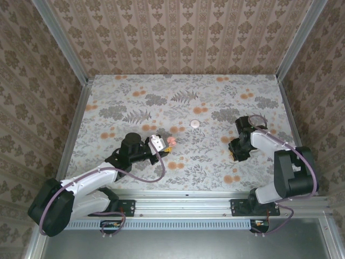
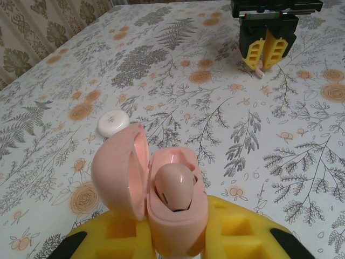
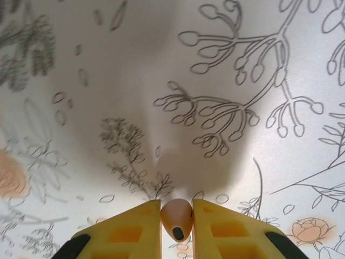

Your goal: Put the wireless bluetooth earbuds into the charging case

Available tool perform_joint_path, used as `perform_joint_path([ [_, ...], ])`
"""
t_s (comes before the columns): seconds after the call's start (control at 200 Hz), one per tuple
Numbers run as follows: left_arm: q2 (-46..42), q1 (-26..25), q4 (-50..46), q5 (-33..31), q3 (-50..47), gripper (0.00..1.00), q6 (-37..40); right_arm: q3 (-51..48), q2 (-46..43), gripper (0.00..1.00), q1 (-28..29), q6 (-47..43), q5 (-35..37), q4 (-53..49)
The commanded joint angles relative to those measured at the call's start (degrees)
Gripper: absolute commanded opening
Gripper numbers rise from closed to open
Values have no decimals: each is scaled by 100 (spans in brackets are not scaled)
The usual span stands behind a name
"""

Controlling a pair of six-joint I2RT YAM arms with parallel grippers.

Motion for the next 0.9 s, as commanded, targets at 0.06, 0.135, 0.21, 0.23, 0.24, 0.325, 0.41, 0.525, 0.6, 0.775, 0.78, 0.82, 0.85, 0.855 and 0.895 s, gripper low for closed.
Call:
perform_joint_path([
  [0.06,186,-59,-32,-58,200,0,-43,-328,-618,19,420,-157,367,155],
  [0.135,313,-63,40,-26,222,0,-111,-483,-811,19,638,-172,459,320],
  [0.21,472,-70,123,19,237,0,-214,-631,-992,19,862,-218,536,516],
  [0.23,509,-70,136,23,248,0,-243,-667,-1045,19,912,-233,567,571],
  [0.24,528,-72,143,23,257,0,-256,-684,-1066,19,944,-240,578,590],
  [0.325,673,-81,276,14,263,0,-390,-811,-1271,19,1168,-362,664,887],
  [0.41,851,-81,550,-54,235,0,-571,-967,-1478,19,1348,-528,712,1281],
  [0.525,1113,-96,702,33,323,0,-712,-1169,-1750,19,1575,-650,772,1753],
  [0.6,1291,-121,799,63,398,0,-775,-1272,-1909,19,1719,-787,808,2116],
  [0.775,1694,-160,1212,185,516,0,-1004,-1266,-2110,19,1956,-1335,838,2640],
  [0.78,1700,-165,1221,187,521,0,-1008,-1266,-2112,19,1964,-1344,833,2655],
  [0.82,1776,-176,1270,212,552,0,-1030,-1266,-2117,19,2009,-1482,803,2819],
  [0.85,1813,-187,1303,217,587,0,-1052,-1273,-2113,19,2051,-1576,753,3004],
  [0.855,1821,-191,1306,217,588,0,-1054,-1274,-2113,19,2055,-1592,751,3031],
  [0.895,1873,-196,1381,217,598,0,-1074,-1260,-2106,19,2116,-1659,745,3229],
])
